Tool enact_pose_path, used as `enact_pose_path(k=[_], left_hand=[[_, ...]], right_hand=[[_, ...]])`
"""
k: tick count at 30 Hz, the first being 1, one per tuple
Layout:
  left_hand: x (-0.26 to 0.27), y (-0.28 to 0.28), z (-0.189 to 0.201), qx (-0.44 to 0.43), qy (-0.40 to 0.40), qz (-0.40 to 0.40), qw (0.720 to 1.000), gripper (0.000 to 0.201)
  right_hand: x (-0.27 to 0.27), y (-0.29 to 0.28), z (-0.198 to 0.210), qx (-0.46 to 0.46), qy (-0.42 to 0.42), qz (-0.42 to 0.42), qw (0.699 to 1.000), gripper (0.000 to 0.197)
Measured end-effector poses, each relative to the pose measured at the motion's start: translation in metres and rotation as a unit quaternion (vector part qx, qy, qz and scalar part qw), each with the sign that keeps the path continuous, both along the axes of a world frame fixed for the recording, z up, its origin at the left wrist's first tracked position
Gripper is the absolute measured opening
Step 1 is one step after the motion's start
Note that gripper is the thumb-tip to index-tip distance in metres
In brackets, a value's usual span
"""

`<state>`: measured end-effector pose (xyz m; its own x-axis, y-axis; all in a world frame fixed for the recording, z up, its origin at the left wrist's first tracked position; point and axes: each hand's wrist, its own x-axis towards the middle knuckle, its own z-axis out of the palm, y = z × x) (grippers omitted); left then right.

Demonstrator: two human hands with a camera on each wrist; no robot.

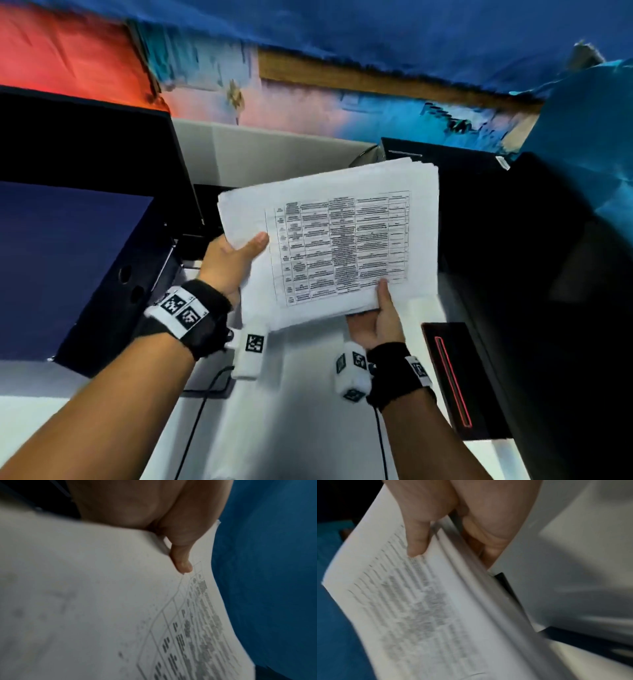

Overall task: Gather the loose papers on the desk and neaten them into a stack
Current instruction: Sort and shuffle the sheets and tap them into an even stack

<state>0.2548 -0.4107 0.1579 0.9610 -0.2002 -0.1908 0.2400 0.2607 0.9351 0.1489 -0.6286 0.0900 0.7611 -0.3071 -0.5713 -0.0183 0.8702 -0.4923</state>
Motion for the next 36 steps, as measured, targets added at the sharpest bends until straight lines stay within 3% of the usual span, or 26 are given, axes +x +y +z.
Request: enact_pose_path(k=[3,5,7,10,12,14,16,19,23,27,30,32,34,36], left_hand=[[-0.007,0.004,-0.025,-0.001,0.074,-0.030,0.997,0.037],[-0.010,0.007,-0.034,0.041,0.083,-0.025,0.995,0.038],[-0.003,0.007,-0.034,0.091,0.046,-0.036,0.994,0.041],[0.004,-0.008,-0.013,0.159,-0.034,-0.165,0.973,0.053],[0.004,-0.026,0.001,0.193,-0.096,-0.207,0.954,0.047],[-0.001,-0.040,0.008,0.184,-0.141,-0.141,0.963,0.030],[-0.013,-0.046,0.011,0.153,-0.163,-0.050,0.973,0.018],[-0.023,-0.041,-0.005,0.157,-0.190,-0.010,0.969,0.023],[-0.020,-0.036,-0.019,0.176,-0.177,-0.063,0.966,0.038],[-0.023,-0.043,-0.009,0.122,-0.152,-0.034,0.980,0.031],[-0.025,-0.045,-0.003,0.097,-0.162,-0.067,0.980,0.046],[-0.028,-0.044,-0.003,0.098,-0.175,-0.095,0.975,0.057],[-0.028,-0.046,-0.002,0.098,-0.186,-0.091,0.973,0.066],[-0.028,-0.051,0.003,0.100,-0.210,-0.064,0.970,0.076]], right_hand=[[-0.001,-0.011,0.015,-0.037,0.016,-0.062,0.997,0.083],[-0.013,-0.020,0.034,-0.136,0.030,-0.109,0.984,0.070],[-0.026,-0.033,0.049,-0.224,0.001,-0.110,0.968,0.057],[-0.039,-0.043,0.074,-0.319,-0.082,-0.082,0.941,0.044],[-0.039,-0.041,0.087,-0.414,-0.087,-0.058,0.904,0.033],[-0.037,-0.037,0.101,-0.504,-0.068,-0.034,0.860,0.019],[-0.037,-0.033,0.109,-0.553,-0.067,-0.043,0.830,0.027],[-0.038,-0.032,0.100,-0.592,-0.049,-0.055,0.802,0.025],[-0.038,-0.025,0.074,-0.569,0.005,-0.021,0.822,0.028],[-0.038,-0.023,0.075,-0.534,0.010,-0.077,0.842,0.031],[-0.039,-0.019,0.083,-0.526,-0.015,-0.082,0.846,0.025],[-0.039,-0.014,0.090,-0.527,-0.037,-0.084,0.845,0.034],[-0.035,-0.011,0.101,-0.525,-0.052,-0.118,0.841,0.040],[-0.029,-0.009,0.110,-0.523,-0.055,-0.156,0.836,0.030]])
